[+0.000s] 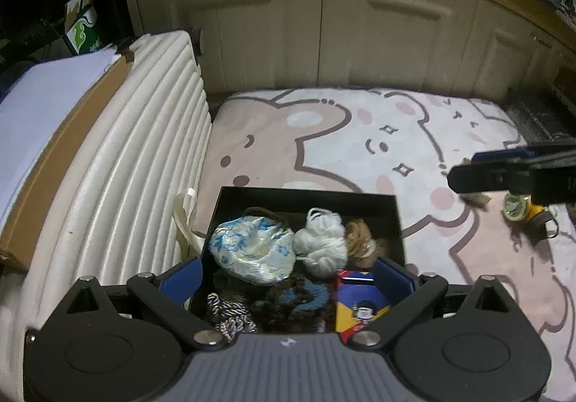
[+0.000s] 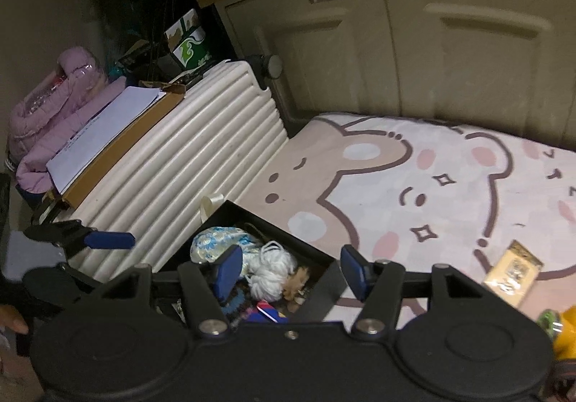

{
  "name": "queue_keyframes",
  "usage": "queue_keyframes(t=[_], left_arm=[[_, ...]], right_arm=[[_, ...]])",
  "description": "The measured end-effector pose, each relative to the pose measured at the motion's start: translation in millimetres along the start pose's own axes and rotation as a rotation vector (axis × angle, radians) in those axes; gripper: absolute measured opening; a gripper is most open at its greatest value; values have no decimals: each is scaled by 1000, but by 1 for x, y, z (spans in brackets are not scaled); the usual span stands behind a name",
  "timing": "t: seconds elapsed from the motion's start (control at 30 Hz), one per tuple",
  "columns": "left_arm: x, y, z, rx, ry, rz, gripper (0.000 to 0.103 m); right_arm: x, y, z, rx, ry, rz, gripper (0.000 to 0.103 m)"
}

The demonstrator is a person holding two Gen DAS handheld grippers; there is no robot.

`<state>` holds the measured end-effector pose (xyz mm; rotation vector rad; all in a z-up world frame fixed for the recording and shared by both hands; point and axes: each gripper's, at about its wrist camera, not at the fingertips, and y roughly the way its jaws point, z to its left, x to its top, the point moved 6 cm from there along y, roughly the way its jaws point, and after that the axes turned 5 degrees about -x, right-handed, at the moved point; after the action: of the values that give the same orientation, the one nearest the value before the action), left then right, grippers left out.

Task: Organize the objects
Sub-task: 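Withdraw both tools from the black box toward the cream box and headlamp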

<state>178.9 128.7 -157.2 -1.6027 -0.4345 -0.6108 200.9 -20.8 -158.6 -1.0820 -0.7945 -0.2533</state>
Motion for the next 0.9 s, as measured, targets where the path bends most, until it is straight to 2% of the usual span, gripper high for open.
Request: queue_keyframes(t=[0.5,0.9], left_arm=[[-2,-59,-33,0,-23,-78,103],[-16,-94,-58,22,-29,-113,103]], right_arm=[[-17,-74,-21,-94,1,-59,66],[-44,-119,-24,-127,-16,-43,89]])
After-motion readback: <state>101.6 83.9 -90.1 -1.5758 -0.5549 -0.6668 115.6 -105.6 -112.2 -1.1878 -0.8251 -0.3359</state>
